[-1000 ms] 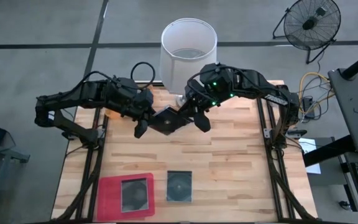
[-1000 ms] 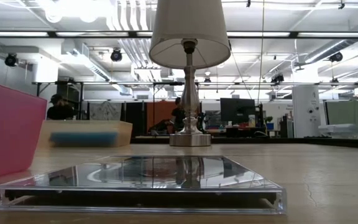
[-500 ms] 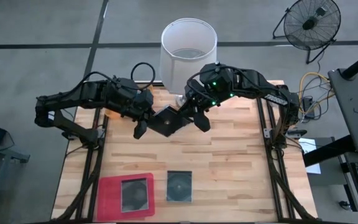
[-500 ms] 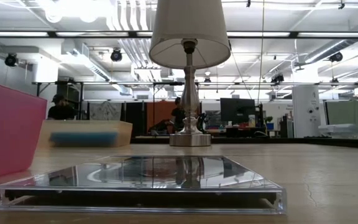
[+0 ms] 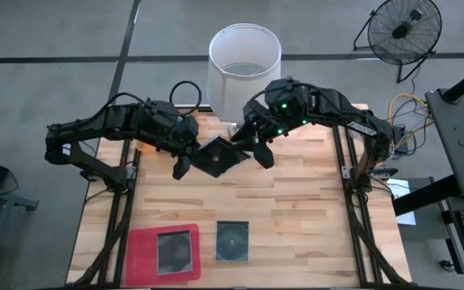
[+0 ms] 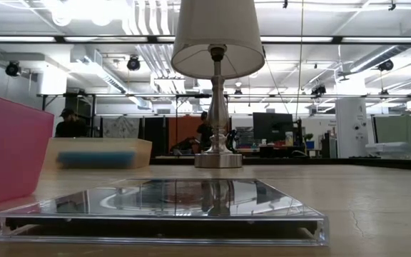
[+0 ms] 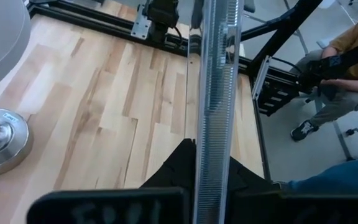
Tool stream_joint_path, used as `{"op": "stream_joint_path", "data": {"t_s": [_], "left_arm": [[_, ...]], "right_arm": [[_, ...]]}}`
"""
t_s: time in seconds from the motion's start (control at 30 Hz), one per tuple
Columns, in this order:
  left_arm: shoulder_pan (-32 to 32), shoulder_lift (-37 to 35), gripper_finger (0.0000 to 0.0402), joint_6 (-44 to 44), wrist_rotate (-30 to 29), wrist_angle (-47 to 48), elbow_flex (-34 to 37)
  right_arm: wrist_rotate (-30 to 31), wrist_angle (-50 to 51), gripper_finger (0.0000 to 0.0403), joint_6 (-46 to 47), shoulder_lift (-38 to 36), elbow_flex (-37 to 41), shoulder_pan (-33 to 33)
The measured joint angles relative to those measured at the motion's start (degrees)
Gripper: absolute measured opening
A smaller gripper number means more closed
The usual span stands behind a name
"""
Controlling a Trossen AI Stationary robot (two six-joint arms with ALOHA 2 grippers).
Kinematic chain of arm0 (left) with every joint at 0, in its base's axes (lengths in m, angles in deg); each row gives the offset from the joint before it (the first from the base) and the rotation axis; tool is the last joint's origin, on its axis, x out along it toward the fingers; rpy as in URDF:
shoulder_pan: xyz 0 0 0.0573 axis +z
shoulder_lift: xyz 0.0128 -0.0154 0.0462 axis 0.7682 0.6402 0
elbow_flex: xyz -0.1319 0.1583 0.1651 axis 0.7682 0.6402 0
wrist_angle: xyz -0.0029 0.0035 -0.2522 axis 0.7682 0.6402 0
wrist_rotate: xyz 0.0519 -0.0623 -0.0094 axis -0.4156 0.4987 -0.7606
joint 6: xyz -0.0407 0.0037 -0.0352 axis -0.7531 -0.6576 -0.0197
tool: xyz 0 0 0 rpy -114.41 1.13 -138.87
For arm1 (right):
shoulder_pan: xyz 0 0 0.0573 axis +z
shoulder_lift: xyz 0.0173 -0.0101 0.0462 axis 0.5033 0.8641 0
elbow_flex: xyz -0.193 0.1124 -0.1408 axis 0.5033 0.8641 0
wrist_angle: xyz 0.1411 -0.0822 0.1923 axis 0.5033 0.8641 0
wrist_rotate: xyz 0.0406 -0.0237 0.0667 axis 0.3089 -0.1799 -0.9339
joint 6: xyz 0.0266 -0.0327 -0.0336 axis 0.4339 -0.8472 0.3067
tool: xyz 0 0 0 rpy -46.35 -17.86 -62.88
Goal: Pick & place jewel cases by type
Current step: Put the top black cd case into the pink bin
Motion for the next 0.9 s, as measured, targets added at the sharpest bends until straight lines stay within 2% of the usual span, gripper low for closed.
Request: {"op": "stream_joint_path", "data": {"t_s": [0.2,0.33,0.67,0.9], "left_arm": [[0.0,0.0,0.0,0.3,-0.2,2.2,0.1],[0.0,-0.5,0.0,-1.8,-0.2,5.5,0.1],[-4.3,-6.9,0.0,-15.7,0.0,18.0,0.1],[-12.3,-11.6,0.0,-31.0,-3.7,21.5,0.0]], "right_arm": [[0.1,-2.5,0.016,0.5,-3.7,0.0,0.0],[1.8,-2.2,0.0171,1.3,-6.9,0.0,0.0],[3.7,8.9,0.0149,2.1,-12.1,-0.1,0.0],[4.8,12.6,0.0129,1.2,-12.0,-0.1,0.0]]}}
